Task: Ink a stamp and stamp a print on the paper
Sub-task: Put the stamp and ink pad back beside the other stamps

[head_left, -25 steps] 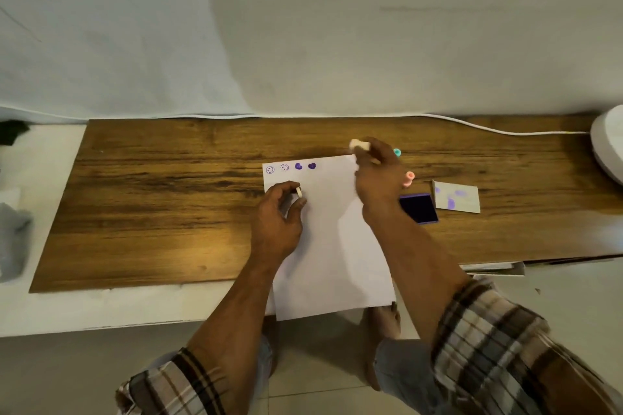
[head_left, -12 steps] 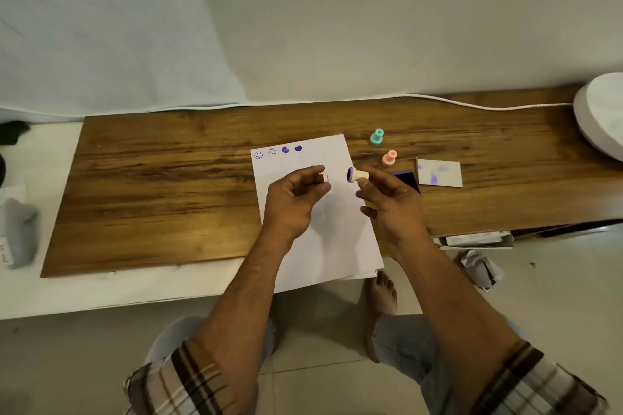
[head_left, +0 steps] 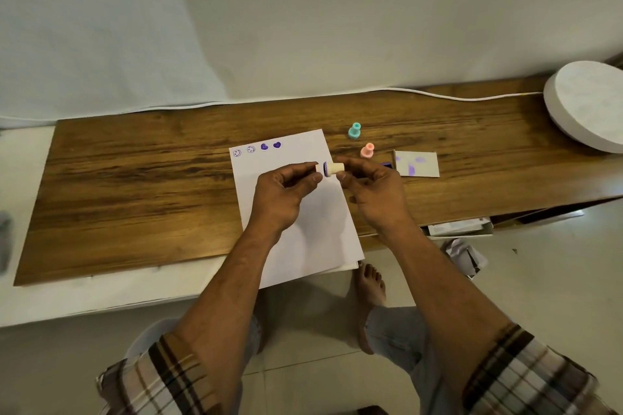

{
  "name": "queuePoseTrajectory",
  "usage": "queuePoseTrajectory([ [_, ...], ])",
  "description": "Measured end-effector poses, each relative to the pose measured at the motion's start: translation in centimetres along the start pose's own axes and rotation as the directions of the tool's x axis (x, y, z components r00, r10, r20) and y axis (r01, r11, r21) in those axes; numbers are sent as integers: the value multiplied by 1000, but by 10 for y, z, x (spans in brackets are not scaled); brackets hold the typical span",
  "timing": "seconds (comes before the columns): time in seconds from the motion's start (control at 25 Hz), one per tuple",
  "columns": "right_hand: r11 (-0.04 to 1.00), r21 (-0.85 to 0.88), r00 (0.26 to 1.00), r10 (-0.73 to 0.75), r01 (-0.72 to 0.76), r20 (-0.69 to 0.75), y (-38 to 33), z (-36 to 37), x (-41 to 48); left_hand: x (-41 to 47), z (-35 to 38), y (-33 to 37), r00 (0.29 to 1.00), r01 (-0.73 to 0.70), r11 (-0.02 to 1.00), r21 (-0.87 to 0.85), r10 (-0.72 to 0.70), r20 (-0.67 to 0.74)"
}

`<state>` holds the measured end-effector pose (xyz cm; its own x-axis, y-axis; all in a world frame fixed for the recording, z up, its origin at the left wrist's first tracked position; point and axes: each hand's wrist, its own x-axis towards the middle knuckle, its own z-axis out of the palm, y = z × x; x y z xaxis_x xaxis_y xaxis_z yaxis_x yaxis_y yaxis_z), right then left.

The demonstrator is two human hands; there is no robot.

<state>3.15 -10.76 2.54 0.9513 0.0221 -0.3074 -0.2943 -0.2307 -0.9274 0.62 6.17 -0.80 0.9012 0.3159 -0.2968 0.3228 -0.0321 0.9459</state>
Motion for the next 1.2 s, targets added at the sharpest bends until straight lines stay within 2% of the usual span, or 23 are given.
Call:
queuePoseTrajectory([
  [0.24, 998, -35, 999, -55, 55, -1, 0, 0, 0, -1, 4, 6, 1000, -11, 1000, -4, 11, 19],
  [0.56, 973, -199, 993, -113, 114, 15, 7, -7, 2, 1, 5, 8, 994, 45, 996, -75, -37, 105],
  [0.76, 952, -280, 992, -120, 124, 31, 9, -8, 1, -2, 6, 9, 992, 41, 998, -57, -34, 120],
  [0.96, 972, -228, 999, -46, 51, 29, 9, -3, -1, -5, 7, 10, 996, 7, 999, -40, -4, 89],
  [1.2, 993, -109, 998, 48, -43, 38, 8, -4, -1, -3, 7, 11, 996, -46, 996, 72, 41, 77],
])
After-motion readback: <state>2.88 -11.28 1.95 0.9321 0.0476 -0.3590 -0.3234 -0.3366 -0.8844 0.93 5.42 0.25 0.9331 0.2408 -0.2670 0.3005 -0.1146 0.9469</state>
